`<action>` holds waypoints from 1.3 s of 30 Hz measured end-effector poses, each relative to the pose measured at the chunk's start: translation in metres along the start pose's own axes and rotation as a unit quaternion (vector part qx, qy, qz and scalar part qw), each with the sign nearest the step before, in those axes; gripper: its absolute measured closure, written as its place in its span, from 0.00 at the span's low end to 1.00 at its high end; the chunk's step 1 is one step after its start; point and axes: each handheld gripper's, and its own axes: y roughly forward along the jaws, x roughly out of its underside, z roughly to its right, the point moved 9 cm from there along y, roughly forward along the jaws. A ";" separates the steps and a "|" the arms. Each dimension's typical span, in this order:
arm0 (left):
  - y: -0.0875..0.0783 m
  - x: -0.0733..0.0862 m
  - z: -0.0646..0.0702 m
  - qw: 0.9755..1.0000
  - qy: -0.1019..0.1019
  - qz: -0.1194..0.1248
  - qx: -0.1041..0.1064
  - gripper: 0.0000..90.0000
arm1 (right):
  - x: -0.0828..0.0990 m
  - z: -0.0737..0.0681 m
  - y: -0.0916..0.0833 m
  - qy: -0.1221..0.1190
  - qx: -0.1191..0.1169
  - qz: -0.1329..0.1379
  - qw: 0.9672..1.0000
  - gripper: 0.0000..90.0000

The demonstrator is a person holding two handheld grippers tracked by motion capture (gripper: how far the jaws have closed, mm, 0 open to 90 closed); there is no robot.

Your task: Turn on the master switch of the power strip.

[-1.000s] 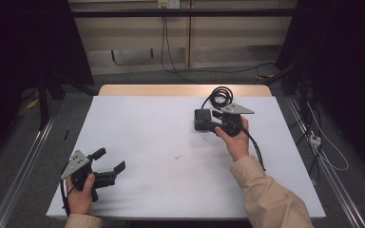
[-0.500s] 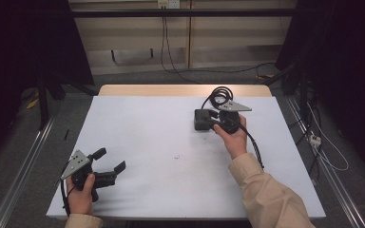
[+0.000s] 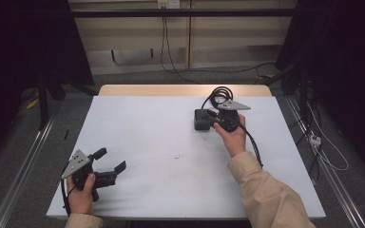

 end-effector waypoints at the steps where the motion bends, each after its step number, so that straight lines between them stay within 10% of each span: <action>1: 0.000 0.000 0.000 1.000 0.000 0.000 0.000 0.04 | 0.000 0.000 0.001 -0.001 -0.001 -0.001 1.000 0.86; 39: 0.000 0.000 -0.001 1.000 0.000 -0.001 0.001 0.04 | 0.001 0.003 0.016 0.005 -0.004 -0.010 1.000 1.00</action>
